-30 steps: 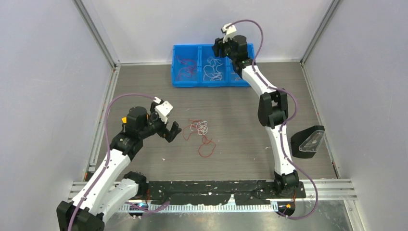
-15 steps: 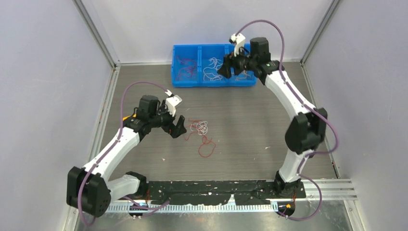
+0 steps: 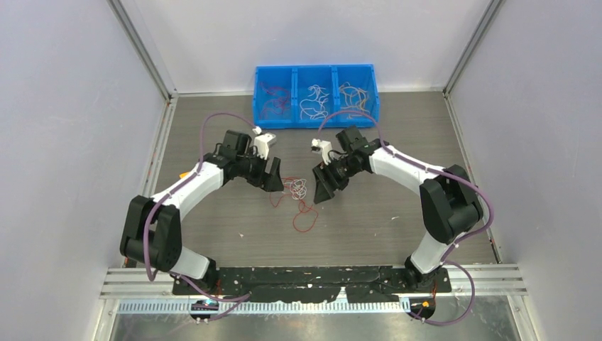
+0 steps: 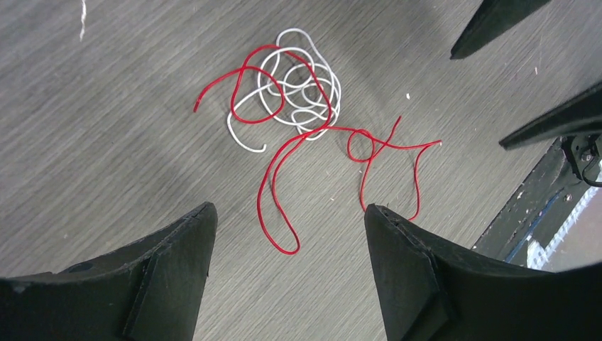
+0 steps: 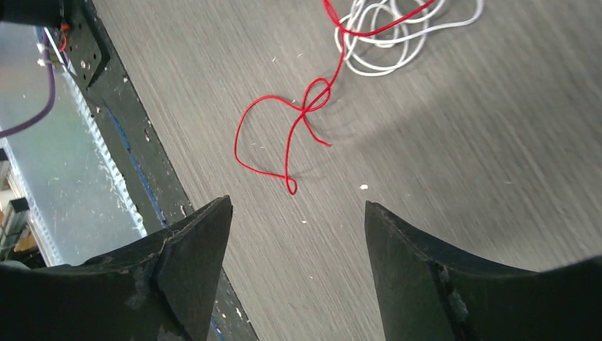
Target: Untangle the cables
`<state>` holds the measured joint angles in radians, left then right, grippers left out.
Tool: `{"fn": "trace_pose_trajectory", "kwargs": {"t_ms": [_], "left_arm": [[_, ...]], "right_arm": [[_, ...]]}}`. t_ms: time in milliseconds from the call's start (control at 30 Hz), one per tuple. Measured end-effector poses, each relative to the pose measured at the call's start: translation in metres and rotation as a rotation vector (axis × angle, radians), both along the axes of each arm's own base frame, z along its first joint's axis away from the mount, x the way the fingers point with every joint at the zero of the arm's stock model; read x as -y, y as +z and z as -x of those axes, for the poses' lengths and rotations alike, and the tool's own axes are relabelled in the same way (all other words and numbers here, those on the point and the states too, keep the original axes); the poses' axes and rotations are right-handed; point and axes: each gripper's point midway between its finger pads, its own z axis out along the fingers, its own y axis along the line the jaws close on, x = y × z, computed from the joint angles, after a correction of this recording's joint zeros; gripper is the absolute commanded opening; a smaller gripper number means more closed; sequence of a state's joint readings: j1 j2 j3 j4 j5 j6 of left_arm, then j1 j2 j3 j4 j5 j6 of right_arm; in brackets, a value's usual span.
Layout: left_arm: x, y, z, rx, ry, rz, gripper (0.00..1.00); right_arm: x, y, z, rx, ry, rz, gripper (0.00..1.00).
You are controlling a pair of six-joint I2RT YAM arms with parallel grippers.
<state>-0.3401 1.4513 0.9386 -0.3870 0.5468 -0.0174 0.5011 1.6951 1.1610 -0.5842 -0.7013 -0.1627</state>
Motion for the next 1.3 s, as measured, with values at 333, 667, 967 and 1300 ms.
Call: {"fn": "trace_pose_trajectory", "kwargs": {"t_ms": [333,667,967,1300], "left_arm": [[-0.008,-0.025,0.013,-0.106,0.038,-0.042,0.66],[-0.017,-0.055,0.021,-0.225,0.061,-0.111,0.03],[-0.032,0.043,0.011,0.096,0.064,0.027,0.0],[-0.043,0.075,0.039,0.246,-0.082,0.064,0.0]], "right_arm": [[-0.025,-0.029,0.029,-0.024,0.098,0.023,0.71],[-0.026,-0.066,0.034,-0.034,0.112,0.118,0.11],[-0.005,-0.025,0.022,0.076,0.086,0.083,0.05],[0.056,0.025,-0.016,0.252,0.014,0.055,0.05]]}}
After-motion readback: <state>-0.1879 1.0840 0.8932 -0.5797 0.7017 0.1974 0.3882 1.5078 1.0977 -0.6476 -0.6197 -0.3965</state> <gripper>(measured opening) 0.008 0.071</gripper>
